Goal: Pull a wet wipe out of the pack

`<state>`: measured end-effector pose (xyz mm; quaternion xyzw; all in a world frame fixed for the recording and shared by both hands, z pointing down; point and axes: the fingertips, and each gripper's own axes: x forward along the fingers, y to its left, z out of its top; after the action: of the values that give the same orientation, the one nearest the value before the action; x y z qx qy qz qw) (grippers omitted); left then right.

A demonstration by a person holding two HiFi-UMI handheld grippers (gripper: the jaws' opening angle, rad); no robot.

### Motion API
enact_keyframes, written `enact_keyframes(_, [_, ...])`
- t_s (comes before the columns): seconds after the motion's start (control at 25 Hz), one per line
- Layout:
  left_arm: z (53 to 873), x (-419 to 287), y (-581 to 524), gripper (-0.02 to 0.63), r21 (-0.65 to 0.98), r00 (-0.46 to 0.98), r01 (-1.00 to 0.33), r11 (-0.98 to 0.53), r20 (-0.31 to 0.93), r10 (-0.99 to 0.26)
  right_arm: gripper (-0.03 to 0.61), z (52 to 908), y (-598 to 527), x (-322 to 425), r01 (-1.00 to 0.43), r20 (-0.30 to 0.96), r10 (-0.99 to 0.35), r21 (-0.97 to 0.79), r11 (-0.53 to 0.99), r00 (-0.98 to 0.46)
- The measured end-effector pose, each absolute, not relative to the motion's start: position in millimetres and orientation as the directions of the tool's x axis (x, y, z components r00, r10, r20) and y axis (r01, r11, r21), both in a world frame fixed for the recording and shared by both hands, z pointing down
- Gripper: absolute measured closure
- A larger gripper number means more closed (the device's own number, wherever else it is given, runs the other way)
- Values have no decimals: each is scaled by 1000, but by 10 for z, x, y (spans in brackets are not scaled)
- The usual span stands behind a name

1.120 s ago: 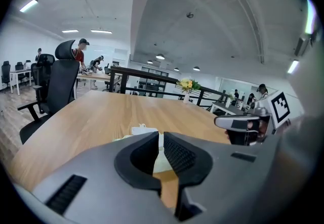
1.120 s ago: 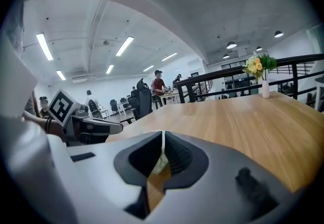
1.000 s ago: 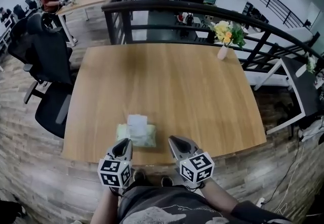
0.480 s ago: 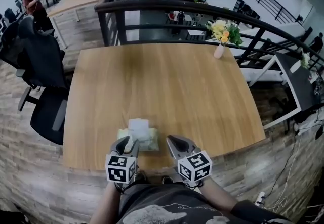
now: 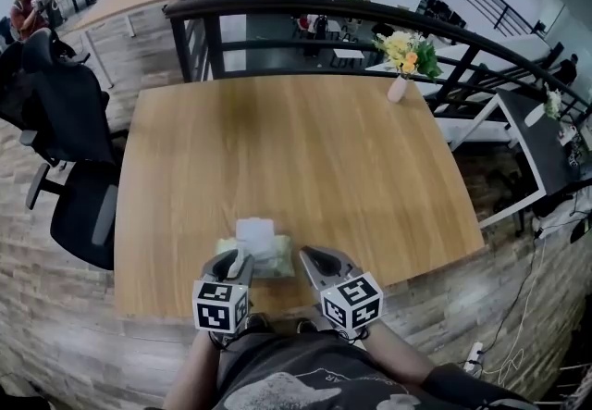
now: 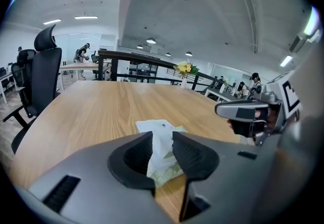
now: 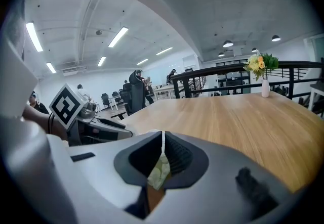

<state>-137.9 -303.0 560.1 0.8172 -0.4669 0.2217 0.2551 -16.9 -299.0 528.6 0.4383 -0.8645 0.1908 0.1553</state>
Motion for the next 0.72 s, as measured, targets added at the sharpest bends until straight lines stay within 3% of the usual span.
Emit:
enact_keyframes(0.32, [5586, -1442, -3000, 582, 261, 524, -845, -467, 580, -624, 549, 5402, -3024, -382, -795, 469, -657, -195, 575, -590])
enact_keyframes(0.72, [5580, -1422, -2966, 598, 309, 590, -800, -514, 560, -582, 549, 5592, -3038, -720, -732, 538, -556, -186, 655, -634])
